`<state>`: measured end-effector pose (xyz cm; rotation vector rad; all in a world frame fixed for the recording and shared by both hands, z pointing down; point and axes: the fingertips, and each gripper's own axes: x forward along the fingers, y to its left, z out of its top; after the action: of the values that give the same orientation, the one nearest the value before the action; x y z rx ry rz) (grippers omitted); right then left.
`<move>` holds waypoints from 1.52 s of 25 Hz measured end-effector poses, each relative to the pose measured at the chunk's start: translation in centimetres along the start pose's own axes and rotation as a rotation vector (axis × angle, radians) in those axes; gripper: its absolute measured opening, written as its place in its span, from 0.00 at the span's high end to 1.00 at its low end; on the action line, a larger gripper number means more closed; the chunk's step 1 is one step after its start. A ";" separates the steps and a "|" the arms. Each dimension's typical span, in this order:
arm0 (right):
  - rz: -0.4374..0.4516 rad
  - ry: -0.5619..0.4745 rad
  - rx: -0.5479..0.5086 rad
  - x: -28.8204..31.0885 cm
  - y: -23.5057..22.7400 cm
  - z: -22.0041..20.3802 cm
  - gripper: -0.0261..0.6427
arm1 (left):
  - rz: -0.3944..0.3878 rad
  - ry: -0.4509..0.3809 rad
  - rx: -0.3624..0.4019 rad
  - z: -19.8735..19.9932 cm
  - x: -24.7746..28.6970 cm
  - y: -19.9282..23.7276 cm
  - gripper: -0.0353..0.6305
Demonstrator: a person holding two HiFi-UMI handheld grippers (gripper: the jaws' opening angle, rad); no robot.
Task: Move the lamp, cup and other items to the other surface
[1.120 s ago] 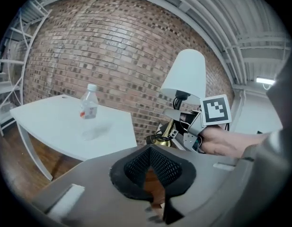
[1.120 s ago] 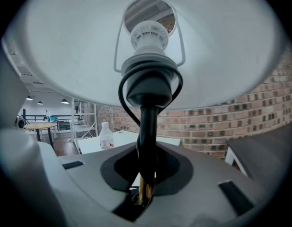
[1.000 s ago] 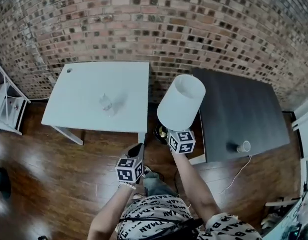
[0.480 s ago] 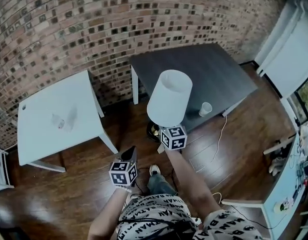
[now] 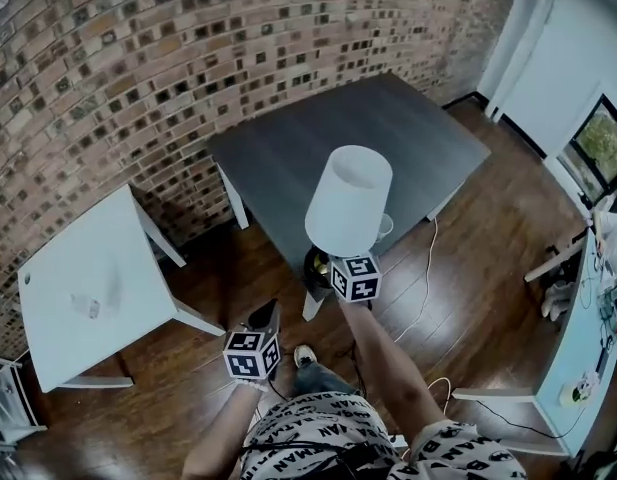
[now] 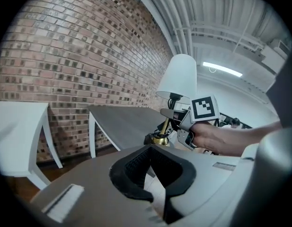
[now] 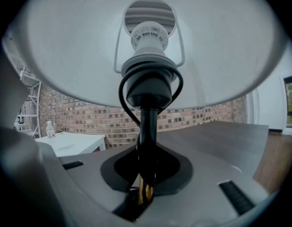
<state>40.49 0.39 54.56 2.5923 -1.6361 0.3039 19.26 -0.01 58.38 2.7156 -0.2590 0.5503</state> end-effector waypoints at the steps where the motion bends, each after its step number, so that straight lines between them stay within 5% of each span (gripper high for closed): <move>1: -0.008 0.001 0.003 0.6 -1.0 0.0 0.89 | -0.005 0.003 0.002 0.3 0.9 0.0 0.95; 19: -0.080 0.023 0.023 10.9 -10.6 -3.5 0.89 | -0.001 0.080 0.045 3.2 12.0 3.5 0.95; 38: -0.100 -0.041 -0.012 10.3 -9.6 -4.3 0.88 | -0.011 0.108 0.026 3.1 14.0 3.5 0.95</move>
<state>52.80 -3.89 61.34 2.6778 -1.5087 0.2356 32.16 -5.88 62.49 2.6999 -0.2100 0.6989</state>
